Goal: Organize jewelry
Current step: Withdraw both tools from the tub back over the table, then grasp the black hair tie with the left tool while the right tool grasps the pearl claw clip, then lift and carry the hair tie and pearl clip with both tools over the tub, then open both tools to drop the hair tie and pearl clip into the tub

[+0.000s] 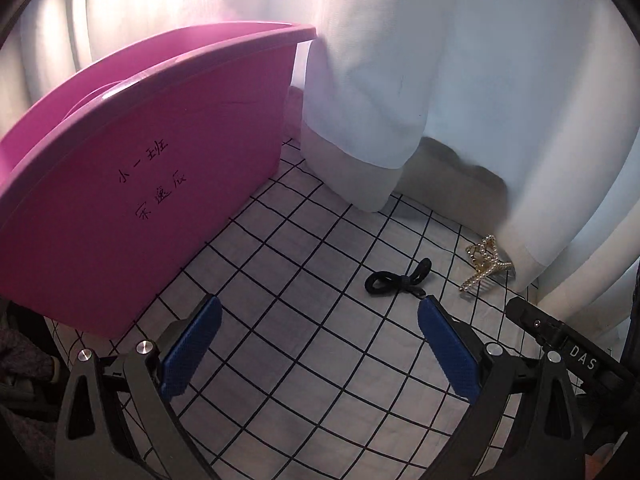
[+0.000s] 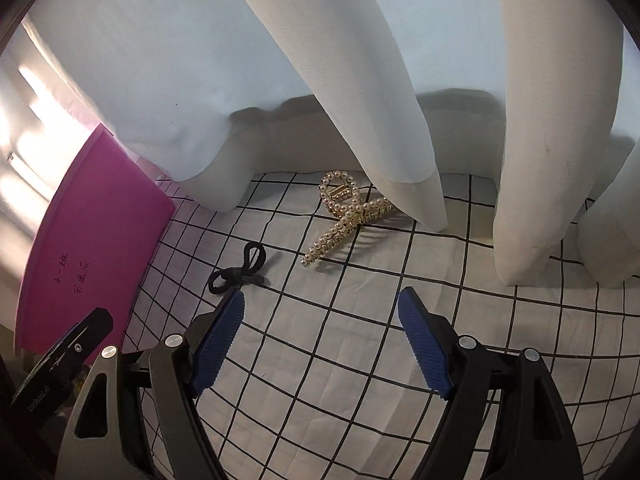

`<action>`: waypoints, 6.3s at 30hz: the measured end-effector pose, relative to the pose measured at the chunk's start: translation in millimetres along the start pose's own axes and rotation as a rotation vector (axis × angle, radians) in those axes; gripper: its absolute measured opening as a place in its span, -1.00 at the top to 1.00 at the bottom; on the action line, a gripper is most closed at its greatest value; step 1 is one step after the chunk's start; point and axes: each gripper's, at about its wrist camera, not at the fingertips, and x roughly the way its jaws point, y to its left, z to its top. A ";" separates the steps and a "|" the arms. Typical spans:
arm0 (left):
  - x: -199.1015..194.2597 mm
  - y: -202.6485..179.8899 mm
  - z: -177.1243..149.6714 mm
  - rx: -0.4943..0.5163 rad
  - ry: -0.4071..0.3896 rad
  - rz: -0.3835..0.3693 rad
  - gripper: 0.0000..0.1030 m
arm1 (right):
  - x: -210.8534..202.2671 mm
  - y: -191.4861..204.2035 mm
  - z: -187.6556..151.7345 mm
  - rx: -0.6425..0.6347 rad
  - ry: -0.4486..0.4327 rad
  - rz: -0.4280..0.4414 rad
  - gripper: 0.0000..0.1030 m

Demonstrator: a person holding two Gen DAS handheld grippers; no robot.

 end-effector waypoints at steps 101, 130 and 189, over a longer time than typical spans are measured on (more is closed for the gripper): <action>38.4 -11.7 -51.5 0.019 0.085 -0.128 0.74 | 41.2 35.8 -39.7 -0.357 0.012 -0.209 0.64; 14.2 -5.5 -49.1 0.014 0.057 -0.156 0.74 | 10.1 44.9 -32.6 -0.363 -0.082 -0.137 0.10; -54.6 262.9 128.9 -0.213 0.066 0.050 0.70 | 75.6 404.8 59.7 -0.638 0.196 0.201 0.09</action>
